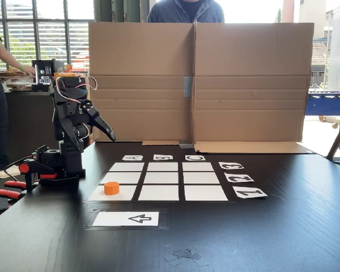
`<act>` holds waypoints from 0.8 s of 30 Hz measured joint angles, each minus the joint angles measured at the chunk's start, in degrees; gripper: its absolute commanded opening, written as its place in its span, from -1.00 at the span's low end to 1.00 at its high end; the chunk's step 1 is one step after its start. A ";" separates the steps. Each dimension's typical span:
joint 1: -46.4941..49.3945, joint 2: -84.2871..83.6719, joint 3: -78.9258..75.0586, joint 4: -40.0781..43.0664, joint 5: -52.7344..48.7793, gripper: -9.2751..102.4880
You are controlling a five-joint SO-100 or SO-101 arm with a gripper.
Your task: Pick up the round, orange token and place it in the grid on square A1.
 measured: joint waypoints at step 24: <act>25.49 30.32 20.74 0.44 -3.96 -0.42</act>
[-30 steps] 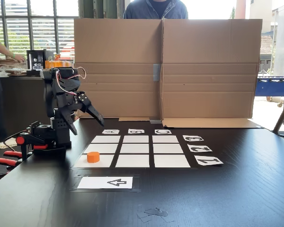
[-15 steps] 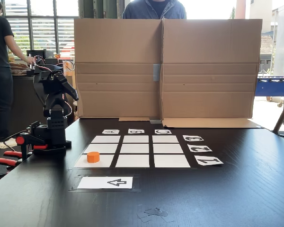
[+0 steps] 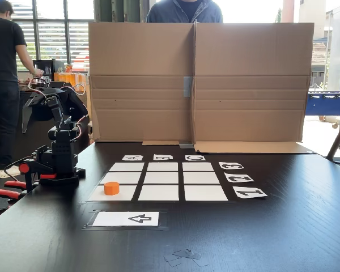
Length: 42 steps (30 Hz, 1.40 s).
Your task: Pick up the round, orange token and place it in the grid on square A1.
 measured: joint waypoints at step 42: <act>5.54 18.63 31.11 0.00 -1.41 -0.85</act>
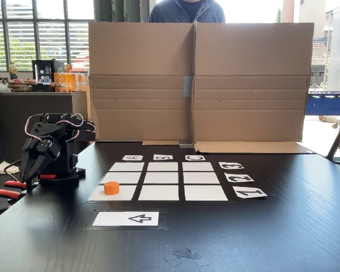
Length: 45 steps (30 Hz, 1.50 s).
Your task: Pick up the round, orange token and place it in the grid on square A1.
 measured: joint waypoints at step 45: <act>0.53 0.18 0.44 1.23 0.00 -0.85</act>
